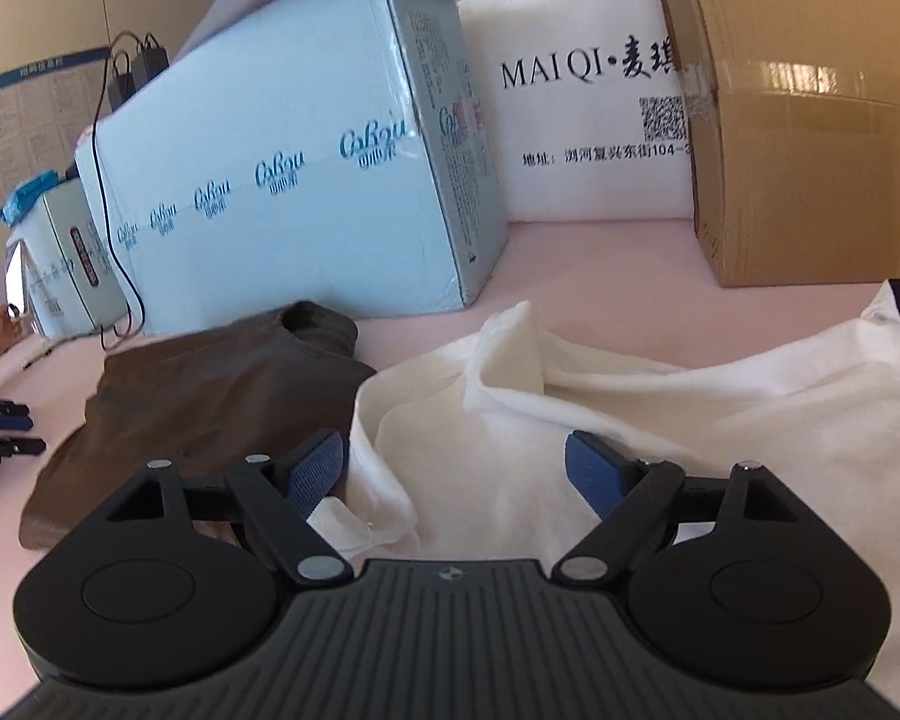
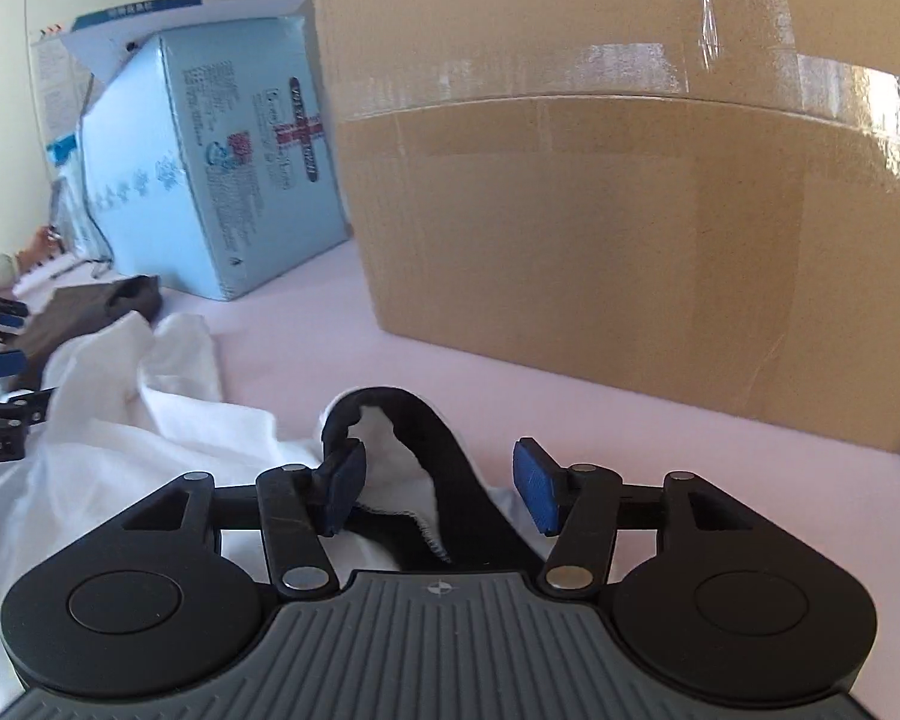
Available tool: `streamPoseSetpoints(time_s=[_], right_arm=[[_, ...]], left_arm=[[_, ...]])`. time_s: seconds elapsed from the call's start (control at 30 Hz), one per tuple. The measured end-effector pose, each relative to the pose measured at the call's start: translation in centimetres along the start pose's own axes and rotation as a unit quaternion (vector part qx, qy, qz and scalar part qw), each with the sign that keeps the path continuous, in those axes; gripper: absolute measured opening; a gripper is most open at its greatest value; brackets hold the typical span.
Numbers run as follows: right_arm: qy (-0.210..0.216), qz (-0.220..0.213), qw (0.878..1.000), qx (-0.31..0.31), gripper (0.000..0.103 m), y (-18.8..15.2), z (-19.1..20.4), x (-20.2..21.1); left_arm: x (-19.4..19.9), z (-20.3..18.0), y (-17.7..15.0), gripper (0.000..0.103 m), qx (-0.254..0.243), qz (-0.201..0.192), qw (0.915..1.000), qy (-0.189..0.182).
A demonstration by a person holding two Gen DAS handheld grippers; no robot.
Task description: Fold clothes
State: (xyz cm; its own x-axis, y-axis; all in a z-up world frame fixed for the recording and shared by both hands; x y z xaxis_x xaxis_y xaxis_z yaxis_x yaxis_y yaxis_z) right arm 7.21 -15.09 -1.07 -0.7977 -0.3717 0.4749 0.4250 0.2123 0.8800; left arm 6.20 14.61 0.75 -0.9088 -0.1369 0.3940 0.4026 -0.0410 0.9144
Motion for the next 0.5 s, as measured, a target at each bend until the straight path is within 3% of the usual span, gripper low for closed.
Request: streamPoseSetpoints(time_s=[0.13, 0.17, 0.27, 0.37, 0.43, 0.5], right_arm=[[-0.011, -0.041, 0.998, 0.048, 0.077, 0.7, 1.4, 3.1], [0.014, -0.043, 0.998, 0.054, 0.078, 0.7, 2.3, 3.9], [0.082, -0.044, 0.993, 0.071, 0.083, 0.5, 4.8, 6.1], [0.166, -0.043, 0.979, 0.106, 0.084, -0.3, 8.7, 8.3], [0.213, -0.032, 0.968, 0.130, 0.084, -1.4, 11.0, 9.8], [0.228, -0.017, 0.963, 0.143, 0.084, -2.4, 11.9, 10.6]], left_arm=[[3.5, 1.5, 1.1, 0.085, -0.004, -0.059, 0.9983, 0.007], [4.3, 2.0, 1.2, 0.090, 0.003, -0.061, 0.9981, -0.002], [5.9, 3.7, 1.0, 0.090, 0.059, -0.006, 0.9960, -0.066], [7.2, 5.1, 0.2, 0.090, 0.100, 0.056, 0.9865, -0.117], [8.5, 5.4, -0.8, 0.090, 0.086, 0.072, 0.9859, -0.124], [9.8, 5.4, -1.9, 0.090, 0.054, 0.078, 0.9879, -0.123]])
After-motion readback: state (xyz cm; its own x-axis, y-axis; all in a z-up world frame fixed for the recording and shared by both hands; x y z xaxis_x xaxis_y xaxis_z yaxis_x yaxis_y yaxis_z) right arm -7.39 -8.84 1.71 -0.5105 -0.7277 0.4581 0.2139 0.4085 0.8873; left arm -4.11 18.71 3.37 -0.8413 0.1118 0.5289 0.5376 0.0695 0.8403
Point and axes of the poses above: each gripper's, at about its wrist camera, not at the fingertips, and x roughly against the way its jaws point, z to its left, y to its top, the point moved 6 cm from there along -x, roughly the way its jaws point, and after that the axes turned 11 degrees about x, right-handed, at the moved point
